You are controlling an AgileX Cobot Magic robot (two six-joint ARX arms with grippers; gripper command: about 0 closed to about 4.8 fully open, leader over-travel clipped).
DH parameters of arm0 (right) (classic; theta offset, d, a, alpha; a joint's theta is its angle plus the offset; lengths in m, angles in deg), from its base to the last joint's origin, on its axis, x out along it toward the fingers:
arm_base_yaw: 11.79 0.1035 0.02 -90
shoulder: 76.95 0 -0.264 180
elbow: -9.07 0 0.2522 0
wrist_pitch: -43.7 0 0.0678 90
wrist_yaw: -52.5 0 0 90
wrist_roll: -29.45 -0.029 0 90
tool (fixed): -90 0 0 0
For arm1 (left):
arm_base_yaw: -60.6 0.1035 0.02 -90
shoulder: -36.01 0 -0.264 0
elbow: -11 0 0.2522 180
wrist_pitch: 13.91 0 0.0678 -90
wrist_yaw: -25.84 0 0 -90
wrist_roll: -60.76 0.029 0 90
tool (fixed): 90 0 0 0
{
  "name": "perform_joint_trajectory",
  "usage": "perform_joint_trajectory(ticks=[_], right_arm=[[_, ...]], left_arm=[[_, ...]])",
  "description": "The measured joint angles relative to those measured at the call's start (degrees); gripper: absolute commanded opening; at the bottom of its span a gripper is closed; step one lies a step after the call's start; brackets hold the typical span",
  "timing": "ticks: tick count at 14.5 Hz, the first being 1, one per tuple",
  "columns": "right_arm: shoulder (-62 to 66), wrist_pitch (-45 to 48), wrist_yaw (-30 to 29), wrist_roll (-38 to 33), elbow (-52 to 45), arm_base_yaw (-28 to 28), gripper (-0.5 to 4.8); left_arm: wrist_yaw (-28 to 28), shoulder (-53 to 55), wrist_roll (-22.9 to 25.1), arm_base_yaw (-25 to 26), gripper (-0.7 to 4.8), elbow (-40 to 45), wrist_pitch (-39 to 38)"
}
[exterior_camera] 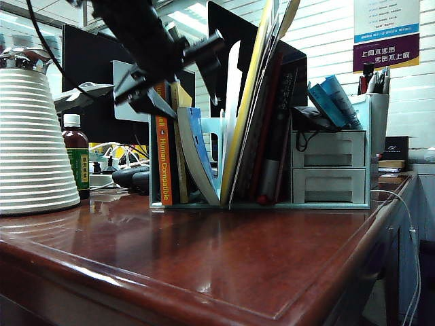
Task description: Pick up the blue book and put it on the bookshelf.
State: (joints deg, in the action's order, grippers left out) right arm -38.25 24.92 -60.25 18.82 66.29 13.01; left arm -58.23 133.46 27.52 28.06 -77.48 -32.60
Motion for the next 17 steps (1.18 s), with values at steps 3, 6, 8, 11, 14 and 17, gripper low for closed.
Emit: perform_joint_trajectory(ticks=[3, 6, 8, 11, 14, 17], right_arm=[[-0.04, 0.00, 0.00, 0.00, 0.00, 0.00, -0.05], [1.79, 3.02, 1.68, 0.00, 1.18, 0.00, -0.05], [6.62, 4.42, 1.95, -0.13, 6.14, 0.00, -0.05], [21.00, 3.87, 1.77, -1.38, 23.45, 0.00, -0.05], [31.17, 2.97, 1.77, -4.57, 36.59, -0.02, -0.05], [42.95, -8.81, 2.58, -11.67, 47.65, 0.00, 0.36]], left_arm=[[-0.79, 2.67, -1.16, 0.09, -0.06, 0.00, 2.54], [4.11, 2.73, 8.22, -4.46, -0.06, 0.61, 5.18], [6.91, 2.71, 9.60, -5.27, -0.06, 0.61, 5.60], [9.68, 1.33, 12.90, -5.35, -0.06, 0.63, 7.54], [12.15, -1.20, 17.73, -5.35, -0.06, 0.61, 10.36], [13.66, -3.41, 21.84, -5.38, -0.06, 0.61, 9.79]])
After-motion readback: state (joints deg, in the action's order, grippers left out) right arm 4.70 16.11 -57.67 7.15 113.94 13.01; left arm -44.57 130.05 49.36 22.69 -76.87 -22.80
